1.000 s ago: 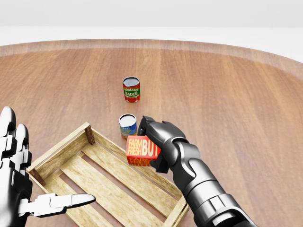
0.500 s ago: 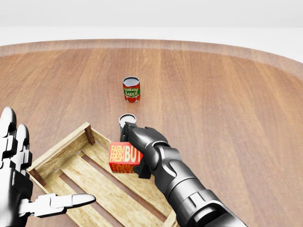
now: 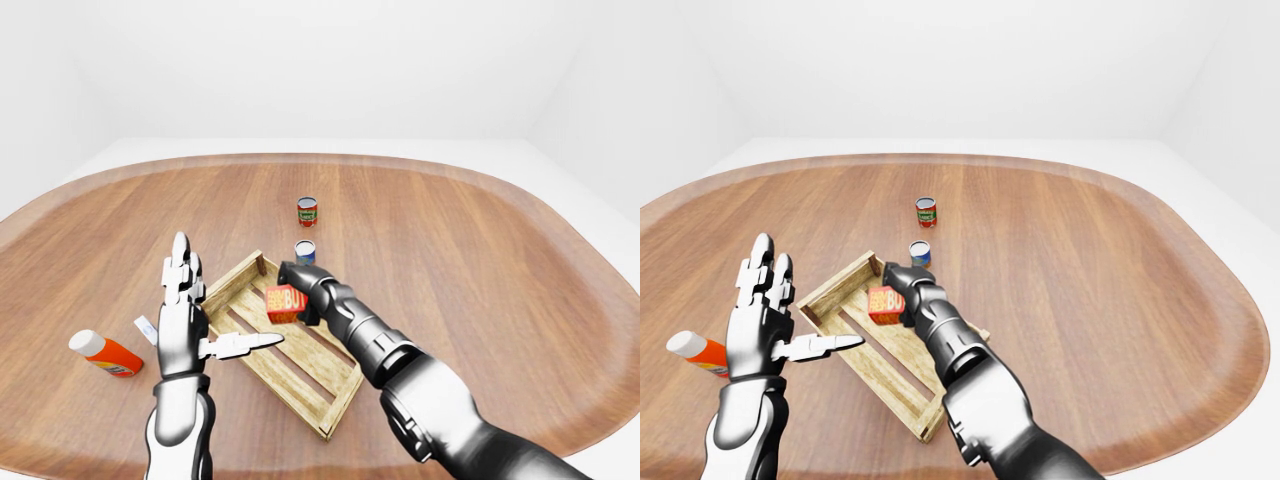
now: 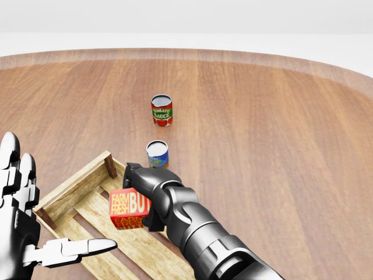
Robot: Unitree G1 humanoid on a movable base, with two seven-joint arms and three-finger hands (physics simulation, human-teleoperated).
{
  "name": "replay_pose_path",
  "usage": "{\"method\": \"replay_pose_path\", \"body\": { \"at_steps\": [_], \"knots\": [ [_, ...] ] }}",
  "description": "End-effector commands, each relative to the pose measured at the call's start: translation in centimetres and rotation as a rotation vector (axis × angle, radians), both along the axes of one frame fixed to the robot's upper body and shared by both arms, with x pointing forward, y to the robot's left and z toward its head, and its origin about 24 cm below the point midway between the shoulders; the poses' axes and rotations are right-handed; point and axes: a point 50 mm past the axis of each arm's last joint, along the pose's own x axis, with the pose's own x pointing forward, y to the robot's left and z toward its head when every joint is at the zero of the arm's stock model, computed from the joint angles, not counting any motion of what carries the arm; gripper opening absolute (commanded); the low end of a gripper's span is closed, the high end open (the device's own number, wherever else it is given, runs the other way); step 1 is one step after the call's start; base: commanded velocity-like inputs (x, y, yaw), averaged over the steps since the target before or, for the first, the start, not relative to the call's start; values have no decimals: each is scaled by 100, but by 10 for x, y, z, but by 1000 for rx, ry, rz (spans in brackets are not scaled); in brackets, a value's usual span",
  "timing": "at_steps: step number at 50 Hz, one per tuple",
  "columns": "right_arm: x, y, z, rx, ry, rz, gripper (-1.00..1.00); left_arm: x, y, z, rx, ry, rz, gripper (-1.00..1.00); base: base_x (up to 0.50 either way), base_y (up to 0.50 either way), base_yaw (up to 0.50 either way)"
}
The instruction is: Pick up the butter and put it in the tray.
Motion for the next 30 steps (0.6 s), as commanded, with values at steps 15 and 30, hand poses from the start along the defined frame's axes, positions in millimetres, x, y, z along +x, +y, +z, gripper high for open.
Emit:
{"method": "replay_pose_path", "body": {
  "at_steps": [15, 30],
  "knots": [
    [-2, 14, 8, 22, -16, 22, -100, 2, -3, -3, 5, 6, -9, 100, 0, 0, 0],
    [-3, 1, -5, 24, 19, -30, -100, 3, -2, -4, 6, 8, -5, 100, 0, 0, 0]
  ]
}}
